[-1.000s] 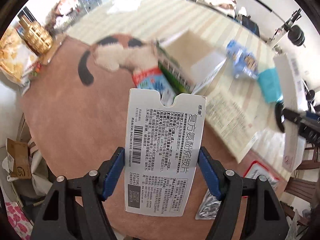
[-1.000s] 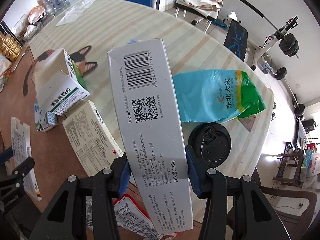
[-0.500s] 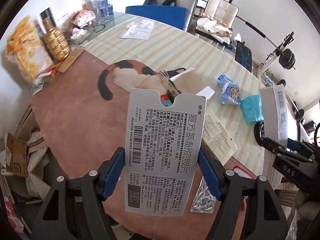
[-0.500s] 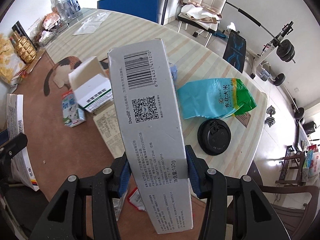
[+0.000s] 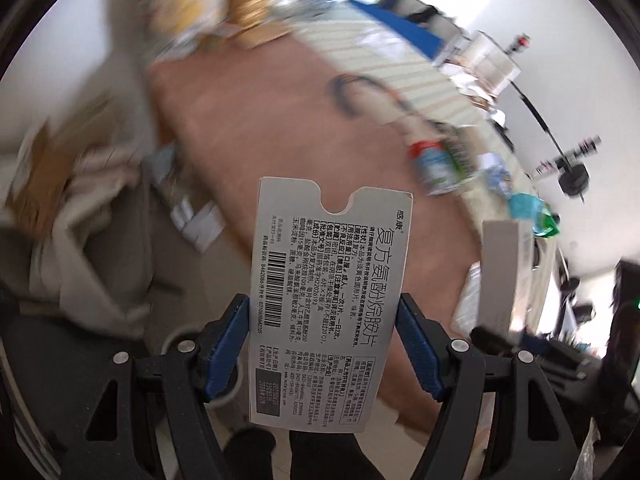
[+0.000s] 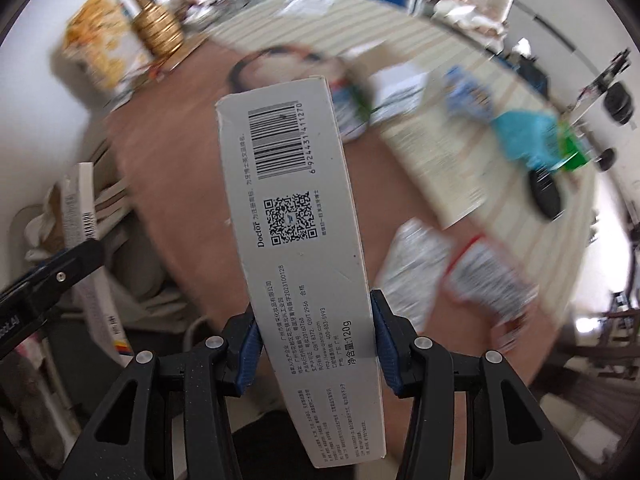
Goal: Collect trash
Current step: 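Carry the white insert and white box toward the floor trash bin with both tools, then open both tools over the white bin to drop the insert and box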
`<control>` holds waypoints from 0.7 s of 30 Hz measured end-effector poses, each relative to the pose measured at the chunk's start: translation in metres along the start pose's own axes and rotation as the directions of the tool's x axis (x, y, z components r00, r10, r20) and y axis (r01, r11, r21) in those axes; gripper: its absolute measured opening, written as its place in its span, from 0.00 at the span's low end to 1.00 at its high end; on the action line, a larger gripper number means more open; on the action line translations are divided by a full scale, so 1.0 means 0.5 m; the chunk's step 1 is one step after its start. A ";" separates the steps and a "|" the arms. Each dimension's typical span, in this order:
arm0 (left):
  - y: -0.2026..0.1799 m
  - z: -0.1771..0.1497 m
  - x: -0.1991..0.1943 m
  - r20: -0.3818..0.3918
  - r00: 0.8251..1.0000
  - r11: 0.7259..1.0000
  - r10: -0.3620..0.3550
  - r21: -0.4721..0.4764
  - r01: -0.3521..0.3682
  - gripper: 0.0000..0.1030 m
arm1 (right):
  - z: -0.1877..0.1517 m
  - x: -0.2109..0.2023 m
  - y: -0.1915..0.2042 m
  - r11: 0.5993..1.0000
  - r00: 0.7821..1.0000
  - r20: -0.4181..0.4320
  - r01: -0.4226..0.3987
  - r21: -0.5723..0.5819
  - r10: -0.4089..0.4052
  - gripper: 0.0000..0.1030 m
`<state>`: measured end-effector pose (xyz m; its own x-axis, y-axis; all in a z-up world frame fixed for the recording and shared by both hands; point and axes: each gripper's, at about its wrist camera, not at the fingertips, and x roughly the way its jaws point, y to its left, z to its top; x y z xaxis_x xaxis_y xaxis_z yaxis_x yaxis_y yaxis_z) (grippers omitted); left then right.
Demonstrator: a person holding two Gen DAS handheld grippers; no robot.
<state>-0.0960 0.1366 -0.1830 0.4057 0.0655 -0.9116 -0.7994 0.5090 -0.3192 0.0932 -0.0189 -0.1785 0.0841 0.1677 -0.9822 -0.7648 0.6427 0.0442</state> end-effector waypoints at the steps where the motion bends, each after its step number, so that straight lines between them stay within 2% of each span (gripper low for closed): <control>1: 0.041 -0.017 0.005 -0.012 1.000 1.000 0.001 -0.029 -0.001 0.69 | -0.022 0.025 0.029 1.000 0.999 -0.025 -0.023 -0.007 0.023 0.50; 5: 0.223 -0.097 0.061 -0.077 0.997 0.985 0.031 -0.167 -0.043 0.69 | -0.118 0.175 0.172 0.993 0.981 -0.172 -0.103 -0.060 0.091 0.50; 9: 0.408 -0.189 0.202 -0.181 0.982 0.943 0.047 -0.318 -0.104 0.69 | -0.202 0.385 0.284 0.981 0.937 -0.334 -0.149 -0.122 0.101 0.50; 13: 0.553 -0.283 0.381 -0.270 0.963 0.884 0.016 -0.445 -0.139 0.69 | -0.271 0.631 0.334 0.978 0.878 -0.469 -0.170 -0.121 0.095 0.50; 15: 0.610 -0.332 0.484 -0.308 0.951 0.858 -0.030 -0.496 -0.134 0.69 | -0.303 0.747 0.348 0.976 0.846 -0.526 -0.177 -0.128 0.085 0.50; 17: 0.649 -0.371 0.574 -0.336 0.938 0.839 -0.086 -0.532 -0.114 0.69 | -0.337 0.864 0.357 0.975 0.808 -0.583 -0.189 -0.121 0.084 0.50; 19: 0.682 -0.410 0.660 -0.365 0.925 0.825 -0.106 -0.552 -0.123 0.69 | -0.362 0.951 0.360 0.976 0.782 -0.620 -0.183 -0.121 0.070 0.50; 21: 0.704 -0.446 0.732 -0.375 0.918 0.819 -0.128 -0.562 -0.115 0.70 | -0.395 1.042 0.368 0.969 0.733 -0.677 -0.206 -0.134 0.062 0.51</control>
<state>-0.3277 0.1485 -0.6867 0.3086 -0.3266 -0.8934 -0.9506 -0.0728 -0.3018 -0.1299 0.0392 -0.7181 -0.4185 -0.3432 -0.8409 -0.8443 0.4882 0.2209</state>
